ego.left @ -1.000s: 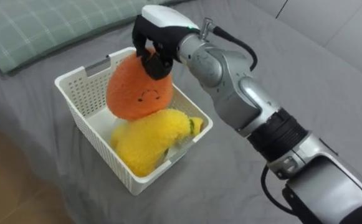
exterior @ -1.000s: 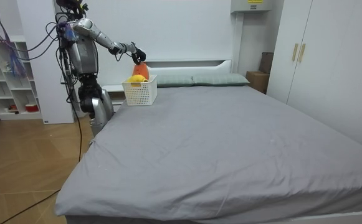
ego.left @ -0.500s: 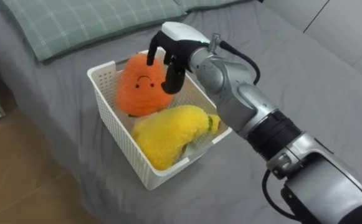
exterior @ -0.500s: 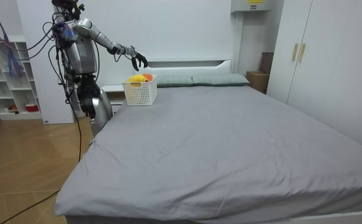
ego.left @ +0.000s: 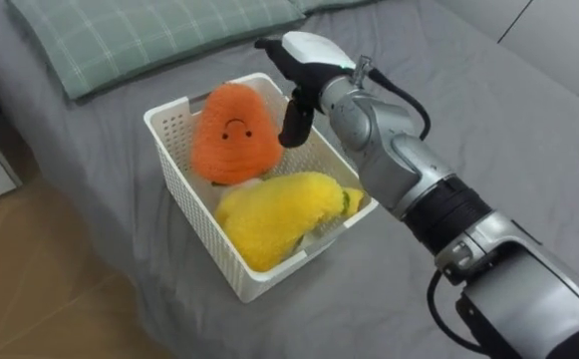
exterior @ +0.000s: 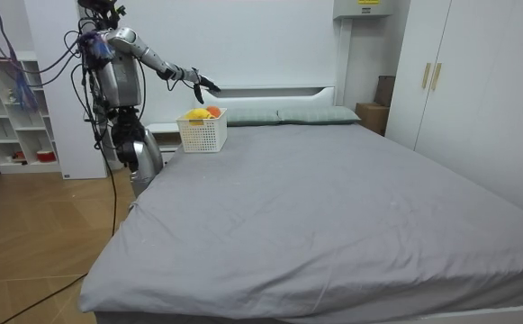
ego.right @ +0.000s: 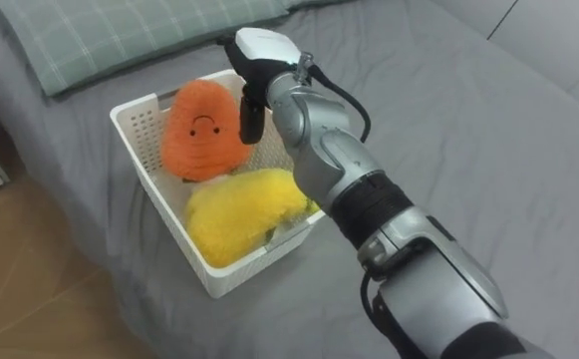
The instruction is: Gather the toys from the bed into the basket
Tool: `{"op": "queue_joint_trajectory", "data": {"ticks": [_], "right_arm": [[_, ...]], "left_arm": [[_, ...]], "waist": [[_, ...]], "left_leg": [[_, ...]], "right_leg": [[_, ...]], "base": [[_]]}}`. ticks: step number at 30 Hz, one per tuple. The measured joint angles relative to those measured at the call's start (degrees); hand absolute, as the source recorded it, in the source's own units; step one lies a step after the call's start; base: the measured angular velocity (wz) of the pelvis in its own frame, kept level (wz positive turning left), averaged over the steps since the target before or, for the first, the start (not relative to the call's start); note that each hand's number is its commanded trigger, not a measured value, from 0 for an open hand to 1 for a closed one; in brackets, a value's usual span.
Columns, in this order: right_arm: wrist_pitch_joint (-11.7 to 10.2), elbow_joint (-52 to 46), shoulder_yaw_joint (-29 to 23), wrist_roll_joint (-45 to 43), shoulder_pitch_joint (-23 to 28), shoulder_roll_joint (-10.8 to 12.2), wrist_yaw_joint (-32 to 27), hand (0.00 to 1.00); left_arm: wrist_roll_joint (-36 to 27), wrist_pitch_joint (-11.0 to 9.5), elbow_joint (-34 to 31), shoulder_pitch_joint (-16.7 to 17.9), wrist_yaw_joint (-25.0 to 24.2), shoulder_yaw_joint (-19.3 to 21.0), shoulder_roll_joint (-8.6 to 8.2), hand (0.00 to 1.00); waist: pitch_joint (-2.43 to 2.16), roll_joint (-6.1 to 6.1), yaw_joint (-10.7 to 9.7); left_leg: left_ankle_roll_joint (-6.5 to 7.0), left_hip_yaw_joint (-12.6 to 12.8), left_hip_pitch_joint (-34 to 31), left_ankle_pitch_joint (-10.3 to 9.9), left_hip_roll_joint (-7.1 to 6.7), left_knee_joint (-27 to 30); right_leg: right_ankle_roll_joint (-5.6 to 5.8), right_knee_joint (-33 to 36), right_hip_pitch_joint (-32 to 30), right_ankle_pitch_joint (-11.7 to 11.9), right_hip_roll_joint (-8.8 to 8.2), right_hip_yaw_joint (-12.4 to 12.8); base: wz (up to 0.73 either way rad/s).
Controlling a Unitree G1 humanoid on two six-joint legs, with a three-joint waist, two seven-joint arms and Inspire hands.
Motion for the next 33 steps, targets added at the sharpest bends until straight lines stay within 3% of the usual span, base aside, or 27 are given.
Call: {"op": "queue_joint_trajectory", "data": {"ticks": [4, 7, 11, 17, 21, 24, 27, 33], "right_arm": [[-0.8, -0.1, -0.8, 0.1, 0.0, -1.4, -0.1, 0.00], [-2.1, -0.1, -1.6, 2.8, 0.0, -3.8, -0.6, 0.00], [-2.3, -0.6, -4.5, 4.2, 0.0, -4.7, -1.3, 0.00], [-2.9, -4.0, -9.5, 4.6, 0.0, -6.9, -3.6, 0.00], [-2.9, -7.2, -11.2, 5.4, 0.0, -10.5, -5.0, 0.00], [-3.0, -7.3, -13.2, 5.7, 0.0, -10.9, -6.8, 0.00], [-3.4, -7.2, -14.3, 9.1, 0.0, -12.6, -7.3, 0.00], [-3.4, -9.6, -18.9, 11.0, 0.1, -15.0, -7.3, 0.00]], "left_arm": [[0.2, 0.0, 0.0, -0.1, -1.0, -0.1, -0.04, 0.00], [0.2, -0.3, 0.0, -0.2, -1.1, 0.0, 0.24, 0.00], [0.6, -0.4, -1.6, 0.1, -1.0, 1.0, 0.67, 0.00], [0.6, -1.1, -3.3, -1.8, -1.1, 1.2, 0.70, 0.00], [0.5, -1.7, -3.3, -2.6, -1.8, 1.3, 0.69, 0.00], [0.5, -2.1, -3.3, -2.7, -1.9, 1.1, 0.65, 0.00], [0.5, -2.7, -3.2, -2.9, -2.3, 1.2, 0.66, 0.00], [1.7, -1.6, -3.2, -1.9, -5.6, 3.8, 0.82, 0.00]], "waist": [[-0.32, 0.79, -1.4], [-1.08, 1.34, -3.4], [-1.43, 1.01, -5.2], [-1.70, 0.71, -9.3], [-1.70, 0.79, -10.5], [-1.69, 0.80, -12.0], [-1.62, 0.92, -14.3], [-1.78, 1.94, -17.4]], "left_leg": [[0.01, 0.9, 0.9, 0.0, 0.29, -0.1], [0.02, 1.4, 1.4, 0.0, 0.39, -0.3], [0.01, 3.2, 1.7, 0.0, 1.02, -1.0], [0.04, 5.6, 2.9, 0.1, 1.44, -1.9], [0.11, 8.3, 4.4, 0.1, 1.90, -3.4], [0.10, 9.5, 5.4, 0.0, 2.23, -4.2], [0.08, 10.7, 5.7, 0.0, 2.45, -4.4], [-0.09, 13.5, 5.7, -0.1, 3.16, -4.7]], "right_leg": [[-0.06, 0.0, 0.4, 0.0, 0.17, 1.5], [-0.18, 0.1, 0.6, 0.1, 0.22, 2.3], [-0.41, 0.1, 0.1, 0.3, 0.49, 3.9], [-0.50, 0.1, -0.5, 0.4, 0.67, 6.3], [-0.51, 0.2, -0.8, 0.5, 0.88, 9.1], [-0.53, 0.1, -0.8, 0.5, 1.20, 10.5], [-0.53, 0.1, -0.8, 0.5, 1.35, 11.2], [-0.92, 0.3, -2.3, 0.9, 2.01, 14.3]], "base": [[-0.10], [-0.09], [-0.21], [-0.19], [-0.36], [-0.24], [-0.13], [-0.24]]}}
